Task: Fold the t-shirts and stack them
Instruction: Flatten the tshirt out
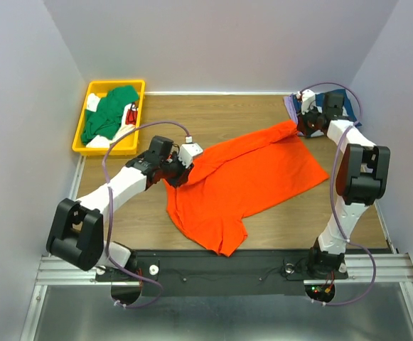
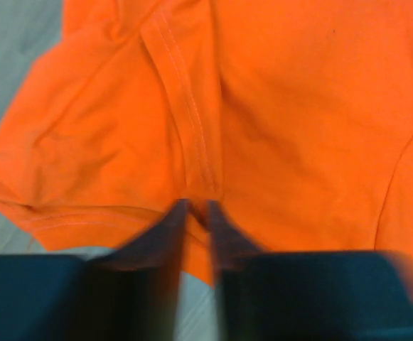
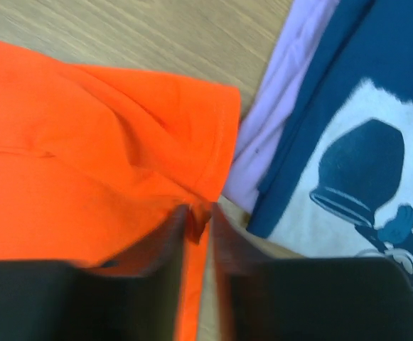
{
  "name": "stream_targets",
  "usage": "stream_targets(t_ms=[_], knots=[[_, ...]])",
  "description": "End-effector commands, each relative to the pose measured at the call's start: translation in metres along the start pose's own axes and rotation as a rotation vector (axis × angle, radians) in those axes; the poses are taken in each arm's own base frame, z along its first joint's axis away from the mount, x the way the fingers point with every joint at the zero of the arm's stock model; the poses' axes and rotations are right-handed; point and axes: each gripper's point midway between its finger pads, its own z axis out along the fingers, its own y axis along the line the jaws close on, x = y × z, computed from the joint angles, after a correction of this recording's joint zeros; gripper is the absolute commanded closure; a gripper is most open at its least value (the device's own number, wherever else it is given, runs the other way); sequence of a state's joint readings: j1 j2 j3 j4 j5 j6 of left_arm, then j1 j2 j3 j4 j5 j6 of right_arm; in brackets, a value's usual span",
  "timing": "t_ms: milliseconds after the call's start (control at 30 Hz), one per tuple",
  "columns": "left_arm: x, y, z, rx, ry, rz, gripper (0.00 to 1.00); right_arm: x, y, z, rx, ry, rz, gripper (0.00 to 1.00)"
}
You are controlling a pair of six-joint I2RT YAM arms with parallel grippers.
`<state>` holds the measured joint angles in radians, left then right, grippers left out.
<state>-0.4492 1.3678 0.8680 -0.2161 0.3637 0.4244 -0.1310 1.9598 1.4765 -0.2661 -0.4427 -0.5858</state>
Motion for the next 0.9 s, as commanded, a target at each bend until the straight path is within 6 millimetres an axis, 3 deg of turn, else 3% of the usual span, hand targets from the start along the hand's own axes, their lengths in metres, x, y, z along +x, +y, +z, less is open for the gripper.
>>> stream_targets(t_ms=[0, 33, 67, 133, 200, 333, 533, 633, 833, 867], knots=[[-0.036, 0.006, -0.019, 0.024, -0.105, 0.005, 0.53, -0.013, -0.028, -0.009, 0.101, 0.014, -0.044, 0.67], [-0.041, 0.020, -0.028, -0.017, -0.139, -0.027, 0.46, -0.014, -0.034, -0.012, 0.132, 0.027, -0.028, 0.52], [-0.046, 0.028, -0.030, -0.044, -0.160, -0.031, 0.39, -0.016, -0.037, -0.015, 0.144, 0.036, -0.024, 0.47], [-0.043, 0.056, -0.036, -0.128, -0.149, -0.071, 0.39, -0.021, -0.041, -0.027, 0.171, 0.035, -0.028, 0.39], [-0.037, 0.073, -0.037, -0.157, -0.133, -0.127, 0.39, -0.024, -0.036, -0.041, 0.175, 0.041, -0.029, 0.34], [-0.017, 0.093, -0.021, -0.198, -0.065, -0.191, 0.50, -0.004, -0.010, -0.057, 0.094, 0.105, -0.068, 0.39], [0.018, 0.113, 0.010, -0.210, 0.065, -0.306, 0.68, 0.069, 0.049, -0.059, -0.120, 0.318, -0.063, 0.56], [0.029, 0.117, 0.020, -0.207, 0.115, -0.325, 0.68, 0.098, 0.077, -0.054, -0.182, 0.401, -0.061, 0.57], [0.052, 0.127, 0.028, -0.231, 0.204, -0.350, 0.69, 0.136, 0.106, -0.047, -0.237, 0.535, -0.071, 0.59], [0.063, 0.128, 0.030, -0.233, 0.245, -0.362, 0.70, 0.143, 0.110, -0.049, -0.246, 0.564, -0.073, 0.59]])
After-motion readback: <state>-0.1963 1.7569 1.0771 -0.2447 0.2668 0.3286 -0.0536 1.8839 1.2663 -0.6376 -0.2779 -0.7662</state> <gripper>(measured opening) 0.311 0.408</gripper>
